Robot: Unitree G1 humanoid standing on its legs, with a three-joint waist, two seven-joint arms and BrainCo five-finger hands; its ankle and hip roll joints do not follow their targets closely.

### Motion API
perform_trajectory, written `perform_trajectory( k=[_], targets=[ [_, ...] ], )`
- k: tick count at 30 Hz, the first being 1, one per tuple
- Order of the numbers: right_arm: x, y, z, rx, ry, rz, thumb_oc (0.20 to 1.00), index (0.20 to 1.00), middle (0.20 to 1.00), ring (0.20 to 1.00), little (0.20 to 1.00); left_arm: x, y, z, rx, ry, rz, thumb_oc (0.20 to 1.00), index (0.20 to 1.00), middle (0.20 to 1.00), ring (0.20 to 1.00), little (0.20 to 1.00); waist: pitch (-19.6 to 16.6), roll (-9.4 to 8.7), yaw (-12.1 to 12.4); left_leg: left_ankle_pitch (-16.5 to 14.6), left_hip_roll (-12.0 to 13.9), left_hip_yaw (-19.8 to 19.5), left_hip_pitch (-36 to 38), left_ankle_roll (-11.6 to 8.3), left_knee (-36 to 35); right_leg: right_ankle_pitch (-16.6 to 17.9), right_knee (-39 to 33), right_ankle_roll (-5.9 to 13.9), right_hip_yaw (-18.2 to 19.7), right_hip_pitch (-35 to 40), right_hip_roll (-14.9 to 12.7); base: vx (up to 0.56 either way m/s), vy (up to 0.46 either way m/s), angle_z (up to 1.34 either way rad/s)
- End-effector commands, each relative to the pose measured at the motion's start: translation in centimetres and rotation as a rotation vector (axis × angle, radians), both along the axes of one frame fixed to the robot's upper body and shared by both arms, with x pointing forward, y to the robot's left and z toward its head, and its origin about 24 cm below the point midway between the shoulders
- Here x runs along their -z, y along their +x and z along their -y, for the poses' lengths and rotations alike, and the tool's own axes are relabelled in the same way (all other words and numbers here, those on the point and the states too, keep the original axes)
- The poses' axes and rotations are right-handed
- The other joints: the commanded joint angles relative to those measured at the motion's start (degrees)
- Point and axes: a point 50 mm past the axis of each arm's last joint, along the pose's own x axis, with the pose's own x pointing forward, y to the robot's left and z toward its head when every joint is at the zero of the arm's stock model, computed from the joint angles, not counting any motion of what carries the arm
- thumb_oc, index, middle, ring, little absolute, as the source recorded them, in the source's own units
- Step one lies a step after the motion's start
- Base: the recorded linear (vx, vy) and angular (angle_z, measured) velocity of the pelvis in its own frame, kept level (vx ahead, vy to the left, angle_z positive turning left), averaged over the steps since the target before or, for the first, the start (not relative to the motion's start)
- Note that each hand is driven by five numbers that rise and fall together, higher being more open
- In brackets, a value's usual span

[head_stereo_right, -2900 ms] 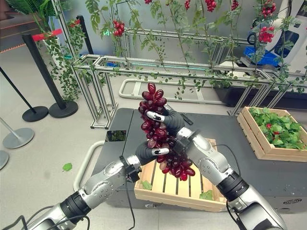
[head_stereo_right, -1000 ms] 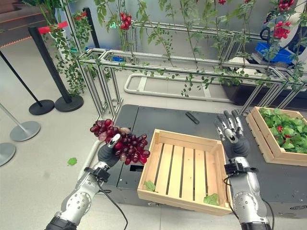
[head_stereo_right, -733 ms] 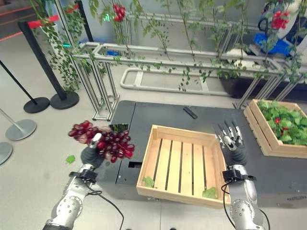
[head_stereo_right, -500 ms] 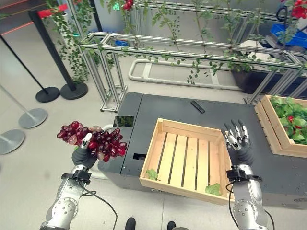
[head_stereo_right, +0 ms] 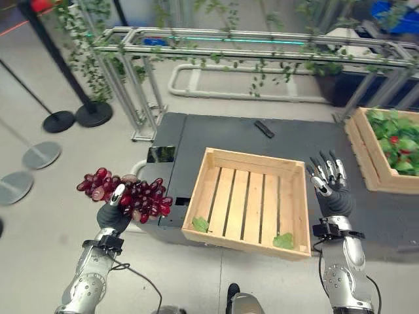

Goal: Pick up the fruits from the basket on one side to the basket on the other side

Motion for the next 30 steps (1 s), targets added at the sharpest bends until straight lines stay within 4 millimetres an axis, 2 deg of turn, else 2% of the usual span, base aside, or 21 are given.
perform_trajectory(
  k=[1,3,5,6,7,9,10,11,12,13,14,15,16,17,18,20,23,24,28,29,30],
  targets=[
    [-1.9,0.0,0.8,0.038,-0.044,0.079,1.000,1.000,1.000,1.000,1.000,-4.4,0.4,-0.3,-0.001,0.083,0.234,0.200,0.200,0.200,0.200,0.200,-3.41,0.95,-0.97,-6.56,0.32,2.10,10.49,6.87,-4.10,7.71,-10.48,6.63,5.06,-3.78,0.74,-0.24,0.355,-0.25],
    [-1.7,-0.1,0.7,0.056,-0.042,0.077,1.000,1.000,1.000,1.000,1.000,-4.3,0.5,0.3,0.026,0.099,0.235,0.200,0.200,0.200,0.200,0.200,-3.31,0.48,-1.67,-10.08,-2.21,3.60,9.74,8.69,-5.44,10.75,-11.08,8.87,6.65,-5.85,-2.06,-0.30,0.411,-0.16],
    [-1.5,-0.3,0.7,0.076,-0.048,0.070,1.000,1.000,1.000,1.000,1.000,-4.5,0.6,0.4,0.027,0.121,0.243,0.200,0.200,0.200,0.200,0.200,-2.45,-0.10,-2.12,-10.74,-5.11,4.98,7.72,9.88,-4.76,13.49,-13.80,10.67,7.84,-6.69,-5.27,-0.37,0.427,-0.12],
    [-1.3,-0.2,0.4,0.073,-0.051,0.060,1.000,1.000,1.000,1.000,1.000,-4.3,0.7,0.3,0.024,0.136,0.233,0.200,0.200,0.200,0.200,0.200,-1.93,-0.29,-1.78,-10.69,-5.98,5.98,6.34,10.37,-4.17,13.93,-15.27,10.70,7.36,-6.88,-6.73,-0.37,0.375,-0.04],
    [-1.1,0.1,0.1,0.068,-0.060,0.051,1.000,1.000,1.000,1.000,1.000,-4.2,0.7,0.1,0.013,0.149,0.224,0.200,0.200,0.200,0.200,0.200,-1.10,-0.21,-1.18,-10.58,-6.44,6.93,5.68,10.48,-3.67,13.81,-16.31,10.85,6.32,-6.89,-7.83,-0.35,0.318,-0.01],
    [-0.6,0.7,-0.5,0.065,-0.070,0.018,1.000,1.000,1.000,1.000,1.000,-3.6,0.5,-0.6,-0.036,0.184,0.191,0.200,0.200,0.200,0.200,0.200,0.62,0.49,0.36,-8.74,-6.21,9.53,5.20,10.29,-3.77,13.74,-17.41,10.94,0.93,-7.16,-10.53,-0.39,0.275,-0.74],
    [-0.5,0.9,-0.9,0.050,-0.062,0.012,1.000,1.000,1.000,1.000,1.000,-3.5,0.5,-1.0,-0.054,0.192,0.182,0.200,0.200,0.200,0.200,0.200,1.21,0.98,1.28,-7.84,-5.82,10.65,4.53,10.22,-3.14,12.13,-14.99,10.36,-2.06,-6.34,-10.57,-0.46,0.240,-1.30],
    [-0.3,1.0,-1.2,0.030,-0.060,0.006,1.000,1.000,1.000,1.000,1.000,-3.4,0.4,-1.4,-0.070,0.187,0.173,0.200,0.200,0.200,0.200,0.200,1.12,0.85,1.63,-6.24,-6.13,11.73,3.88,10.40,-4.16,10.73,-11.17,9.88,-3.37,-5.32,-10.57,-0.47,0.234,-0.89],
    [0.0,0.9,-1.2,0.020,-0.052,-0.007,1.000,1.000,1.000,1.000,1.000,-3.2,0.2,-1.8,-0.085,0.181,0.161,0.200,0.200,0.200,0.200,0.200,0.45,1.01,2.00,-4.60,-5.88,12.38,3.42,10.88,-5.66,8.18,-3.93,9.10,-2.51,-4.87,-8.42,-0.47,0.200,-0.73],
    [0.6,0.8,-1.2,0.028,-0.028,-0.023,1.000,1.000,1.000,1.000,1.000,-3.1,0.3,-1.9,-0.093,0.195,0.152,0.200,0.200,0.200,0.200,0.200,-1.59,1.27,2.73,-3.21,-5.29,12.87,3.47,11.58,-7.88,4.17,1.51,8.75,-1.63,-2.43,-4.89,-0.31,0.110,-0.50],
    [0.6,0.8,-1.2,0.028,-0.028,-0.023,1.000,1.000,1.000,1.000,1.000,-3.1,0.3,-1.9,-0.093,0.196,0.152,0.200,0.200,0.200,0.200,0.200,-1.67,1.17,2.76,-3.01,-5.39,12.91,3.39,11.59,-8.02,4.27,1.49,8.75,-1.56,-2.57,-4.98,-0.22,0.048,-0.64],
    [0.8,0.8,-1.3,0.030,-0.028,-0.034,1.000,1.000,1.000,1.000,1.000,-3.2,0.3,-2.1,-0.104,0.205,0.151,0.200,0.200,0.200,0.200,0.200,-3.04,1.39,3.38,-1.77,-5.05,13.38,3.27,12.05,-9.51,2.37,5.76,8.66,-1.39,-0.34,-2.96,-0.13,-0.002,-0.59],
    [0.9,0.8,-1.4,0.026,-0.027,-0.035,1.000,1.000,1.000,1.000,1.000,-3.3,0.2,-2.2,-0.113,0.204,0.155,0.200,0.200,0.200,0.200,0.200,-4.05,1.26,3.91,-1.23,-5.07,13.29,3.31,12.14,-10.28,1.25,6.55,8.56,-0.62,2.15,-1.66,-0.22,-0.094,-0.63],
    [1.2,0.7,-1.4,0.023,-0.027,-0.048,1.000,1.000,1.000,1.000,1.000,-3.2,0.2,-2.4,-0.128,0.195,0.148,0.200,0.200,0.200,0.200,0.200,-6.24,0.45,4.87,0.47,-4.79,13.02,2.55,11.77,-12.01,-0.27,3.44,8.17,1.53,6.28,0.35,-0.14,-0.108,-0.41],
    [1.3,0.7,-1.4,0.023,-0.027,-0.048,1.000,1.000,1.000,1.000,1.000,-3.1,0.2,-2.4,-0.127,0.195,0.148,0.200,0.200,0.200,0.200,0.200,-6.15,0.43,4.89,0.45,-4.77,13.00,2.78,11.75,-12.08,-0.26,3.22,8.17,1.51,6.58,0.37,-0.16,-0.155,-0.27],
    [1.5,0.8,-1.2,0.026,-0.017,-0.057,1.000,1.000,1.000,1.000,1.000,-3.4,0.0,-2.8,-0.160,0.207,0.157,0.200,0.200,0.200,0.200,0.200,-8.13,-0.83,6.55,3.00,-3.98,12.82,0.60,10.63,-14.55,-2.51,-8.13,7.06,1.86,10.51,0.72,-0.20,-0.203,-0.12],
    [1.3,1.2,-1.5,0.007,-0.031,-0.056,1.000,1.000,1.000,1.000,1.000,-3.4,-0.3,-3.5,-0.208,0.207,0.156,0.200,0.200,0.200,0.200,0.200,-8.20,-0.88,8.06,4.42,-2.62,13.97,-0.52,9.67,-15.45,-1.20,-13.06,6.83,0.97,11.63,0.69,-0.18,-0.221,-0.65],
    [1.3,0.9,-1.3,0.008,-0.029,-0.054,1.000,1.000,1.000,1.000,1.000,-3.0,-0.5,-3.8,-0.217,0.198,0.140,0.200,0.200,0.200,0.200,0.200,-8.31,-1.00,8.32,5.71,-1.77,13.28,-1.04,8.79,-15.93,-1.86,-14.14,6.04,1.19,12.40,1.51,-0.10,-0.222,-0.57],
    [1.4,0.7,-1.2,0.005,-0.025,-0.055,1.000,1.000,1.000,1.000,1.000,-2.8,-0.6,-3.9,-0.234,0.219,0.128,0.200,0.200,0.200,0.200,0.200,-7.32,-0.89,8.54,7.50,-1.05,11.75,-2.18,7.49,-15.89,-2.23,-14.80,5.06,-0.11,13.16,2.21,-0.10,-0.160,0.56],
    [1.7,0.0,-1.0,0.001,-0.032,-0.066,1.000,1.000,1.000,1.000,1.000,-2.4,-1.4,-4.3,-0.252,0.271,0.107,0.200,0.200,0.200,0.200,0.200,-5.81,-0.61,9.60,9.81,-1.10,8.86,-3.39,6.24,-16.47,-2.35,-15.92,4.47,-2.87,14.54,2.51,-0.12,-0.130,0.79],
    [1.7,0.0,-1.0,0.001,-0.032,-0.066,1.000,1.000,1.000,1.000,1.000,-2.4,-1.4,-4.3,-0.251,0.271,0.106,0.200,0.200,0.200,0.200,0.200,-5.82,-0.62,9.39,9.87,-1.17,8.65,-3.37,6.23,-16.51,-2.34,-16.01,4.47,-3.09,14.66,2.49,-0.15,-0.160,1.07]
  ],
)
